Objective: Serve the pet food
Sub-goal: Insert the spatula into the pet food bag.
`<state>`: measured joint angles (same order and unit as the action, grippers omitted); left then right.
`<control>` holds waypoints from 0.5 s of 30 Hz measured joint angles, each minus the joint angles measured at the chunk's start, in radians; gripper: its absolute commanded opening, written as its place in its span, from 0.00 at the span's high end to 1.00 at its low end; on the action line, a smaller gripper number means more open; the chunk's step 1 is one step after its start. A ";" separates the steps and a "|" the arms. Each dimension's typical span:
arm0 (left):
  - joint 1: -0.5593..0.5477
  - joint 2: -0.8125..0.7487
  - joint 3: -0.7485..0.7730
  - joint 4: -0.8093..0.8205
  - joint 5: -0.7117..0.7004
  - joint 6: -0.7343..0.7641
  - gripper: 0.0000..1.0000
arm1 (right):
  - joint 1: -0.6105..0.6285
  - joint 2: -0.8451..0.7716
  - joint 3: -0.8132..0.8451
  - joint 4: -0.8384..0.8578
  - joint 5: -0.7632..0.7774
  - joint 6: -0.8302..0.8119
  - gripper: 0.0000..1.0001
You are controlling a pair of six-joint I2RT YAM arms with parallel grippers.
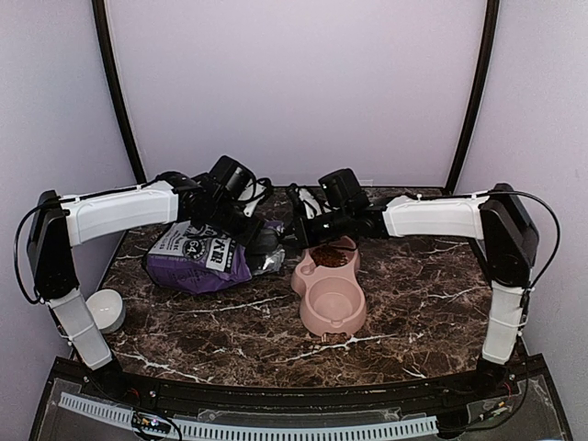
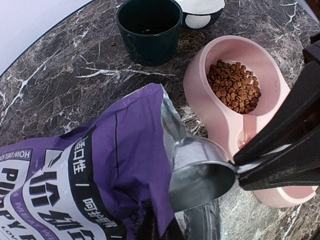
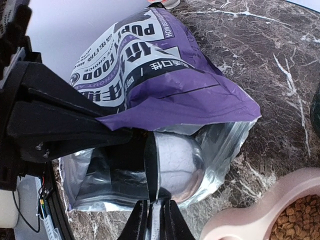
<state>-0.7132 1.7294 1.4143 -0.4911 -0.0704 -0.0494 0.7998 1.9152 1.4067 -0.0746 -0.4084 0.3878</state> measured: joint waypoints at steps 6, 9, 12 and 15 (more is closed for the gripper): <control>0.015 -0.001 0.026 -0.014 0.007 -0.023 1.00 | 0.000 0.104 0.069 0.036 0.000 -0.016 1.00; 0.029 -0.002 0.049 -0.021 0.020 -0.038 1.00 | 0.002 0.151 0.084 0.074 -0.008 -0.020 1.00; 0.043 -0.002 0.068 -0.031 0.034 -0.050 1.00 | 0.010 0.185 0.108 0.105 -0.013 -0.028 1.00; 0.055 -0.002 0.086 -0.040 0.045 -0.065 1.00 | 0.017 0.216 0.134 0.140 -0.010 -0.039 1.00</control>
<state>-0.6579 1.7279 1.5005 -0.5308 -0.0257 -0.1143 0.8169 2.1315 1.5406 0.0654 -0.4187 0.3485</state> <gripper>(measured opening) 0.008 0.105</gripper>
